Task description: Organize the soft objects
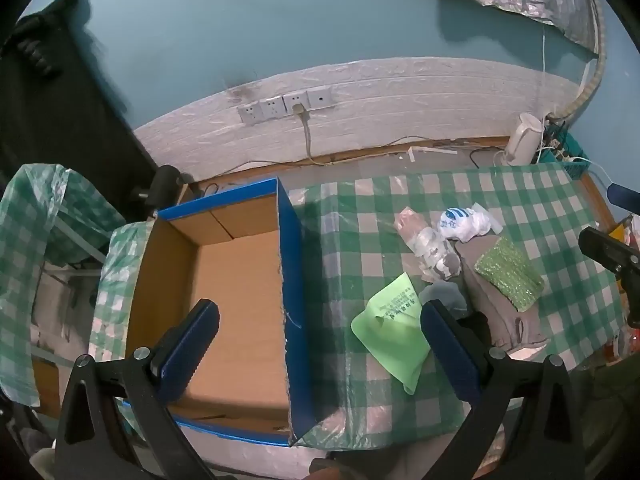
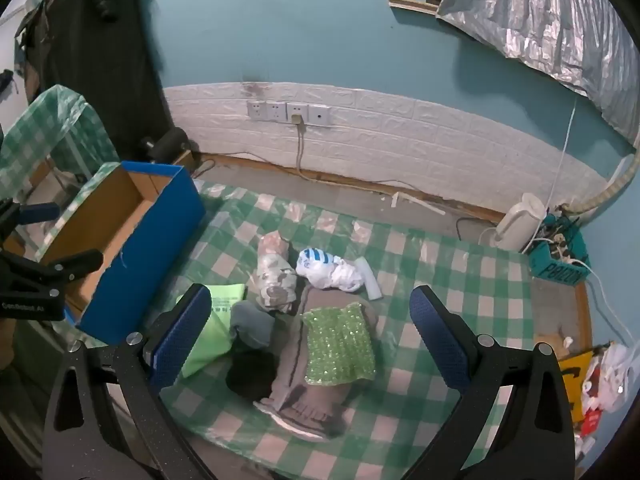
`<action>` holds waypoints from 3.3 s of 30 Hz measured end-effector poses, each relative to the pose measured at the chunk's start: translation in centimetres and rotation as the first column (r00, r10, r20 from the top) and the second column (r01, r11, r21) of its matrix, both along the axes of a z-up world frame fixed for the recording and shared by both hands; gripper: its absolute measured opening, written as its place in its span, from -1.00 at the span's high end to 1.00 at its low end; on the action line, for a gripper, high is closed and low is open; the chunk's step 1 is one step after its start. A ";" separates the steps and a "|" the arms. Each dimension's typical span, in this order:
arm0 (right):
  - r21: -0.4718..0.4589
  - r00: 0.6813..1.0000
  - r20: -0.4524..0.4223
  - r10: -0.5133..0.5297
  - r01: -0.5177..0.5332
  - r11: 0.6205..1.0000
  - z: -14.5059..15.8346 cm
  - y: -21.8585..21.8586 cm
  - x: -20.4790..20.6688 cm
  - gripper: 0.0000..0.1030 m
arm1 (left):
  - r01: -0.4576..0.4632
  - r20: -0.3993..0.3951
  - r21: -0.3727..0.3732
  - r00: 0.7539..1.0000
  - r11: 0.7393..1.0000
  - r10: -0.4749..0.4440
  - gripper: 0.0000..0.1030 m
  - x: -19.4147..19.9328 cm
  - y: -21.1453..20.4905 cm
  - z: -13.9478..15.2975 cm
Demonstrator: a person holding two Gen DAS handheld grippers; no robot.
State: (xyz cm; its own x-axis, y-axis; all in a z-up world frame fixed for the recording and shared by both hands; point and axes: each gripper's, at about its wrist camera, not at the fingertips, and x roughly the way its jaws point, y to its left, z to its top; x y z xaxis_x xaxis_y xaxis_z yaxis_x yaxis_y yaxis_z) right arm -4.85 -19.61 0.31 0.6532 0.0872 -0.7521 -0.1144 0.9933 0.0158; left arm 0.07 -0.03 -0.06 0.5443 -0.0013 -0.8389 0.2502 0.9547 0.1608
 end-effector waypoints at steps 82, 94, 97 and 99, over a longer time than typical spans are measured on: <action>-0.012 0.999 -0.035 -0.020 0.020 1.000 -0.6 -0.3 0.1 -0.93 | 0.020 0.009 0.007 1.000 1.000 -0.020 -0.98 -0.9 -0.2 -1.1; -0.012 0.999 -0.039 -0.021 0.020 1.000 -0.8 -0.6 -0.1 -0.93 | 0.019 -0.011 0.019 1.000 1.000 -0.019 -0.98 -0.6 -0.4 -2.1; -0.014 0.999 -0.039 -0.020 0.019 1.000 -1.0 -0.8 -0.4 -0.93 | 0.015 -0.022 0.015 1.000 1.000 -0.014 -0.98 -0.5 -0.4 -2.4; -0.013 0.999 -0.040 -0.020 0.020 1.000 -0.9 -0.7 -0.2 -0.93 | 0.015 -0.023 0.016 1.000 1.000 -0.015 -0.97 -0.4 -0.5 -2.4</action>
State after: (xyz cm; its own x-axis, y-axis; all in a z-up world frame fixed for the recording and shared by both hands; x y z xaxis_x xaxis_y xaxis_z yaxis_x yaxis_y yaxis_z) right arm -5.01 -20.31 -0.57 0.6243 0.0650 -0.7785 -0.0939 0.9955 0.0077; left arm -0.28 -0.51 -2.41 0.5253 0.0044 -0.8509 0.2684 0.9481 0.1705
